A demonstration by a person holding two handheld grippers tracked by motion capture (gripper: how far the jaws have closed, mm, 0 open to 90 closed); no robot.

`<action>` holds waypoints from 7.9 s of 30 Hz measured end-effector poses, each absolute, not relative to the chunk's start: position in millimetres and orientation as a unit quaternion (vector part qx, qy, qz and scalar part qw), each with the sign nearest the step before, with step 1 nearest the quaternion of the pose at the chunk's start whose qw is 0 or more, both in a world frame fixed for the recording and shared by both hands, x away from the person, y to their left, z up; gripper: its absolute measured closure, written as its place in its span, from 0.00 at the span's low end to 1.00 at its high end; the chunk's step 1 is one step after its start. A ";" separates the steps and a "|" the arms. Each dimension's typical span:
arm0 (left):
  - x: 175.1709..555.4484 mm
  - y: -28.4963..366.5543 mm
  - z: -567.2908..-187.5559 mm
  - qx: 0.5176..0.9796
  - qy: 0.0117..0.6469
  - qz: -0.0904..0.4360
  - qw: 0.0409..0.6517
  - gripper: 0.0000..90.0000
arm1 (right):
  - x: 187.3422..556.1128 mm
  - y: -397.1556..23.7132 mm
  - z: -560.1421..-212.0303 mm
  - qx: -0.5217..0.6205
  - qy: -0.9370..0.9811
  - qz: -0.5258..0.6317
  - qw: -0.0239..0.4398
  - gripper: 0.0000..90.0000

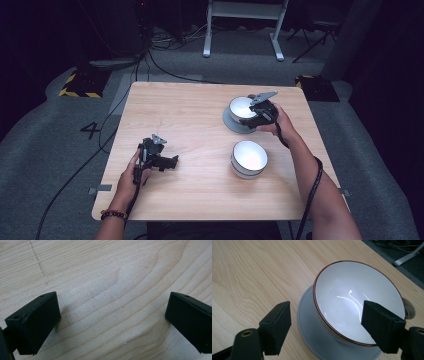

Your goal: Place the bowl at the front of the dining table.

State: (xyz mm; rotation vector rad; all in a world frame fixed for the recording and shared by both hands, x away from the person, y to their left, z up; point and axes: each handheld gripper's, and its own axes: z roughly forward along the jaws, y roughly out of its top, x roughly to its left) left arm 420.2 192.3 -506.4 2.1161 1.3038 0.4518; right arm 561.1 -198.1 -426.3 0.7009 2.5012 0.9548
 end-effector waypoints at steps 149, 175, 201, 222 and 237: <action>420.2 192.4 -506.4 0.798 0.492 0.171 0.303 0.00 | 418.0 -303.2 -452.6 0.267 0.893 0.289 0.219 0.26; 420.2 192.4 -506.3 0.798 0.492 0.172 0.302 0.00 | 399.9 -335.4 -478.8 0.296 0.889 0.281 0.206 0.24; 420.2 192.4 -506.2 0.798 0.492 0.172 0.302 0.00 | 393.2 -370.9 -500.9 0.351 0.852 0.350 0.169 0.19; 419.9 192.1 -506.4 0.798 0.493 0.168 0.303 0.00 | 392.5 -375.6 -504.8 0.357 0.843 0.367 0.165 0.18; 419.9 192.1 -506.4 0.798 0.493 0.168 0.303 0.00 | 392.5 -374.9 -504.9 0.358 0.842 0.366 0.167 0.18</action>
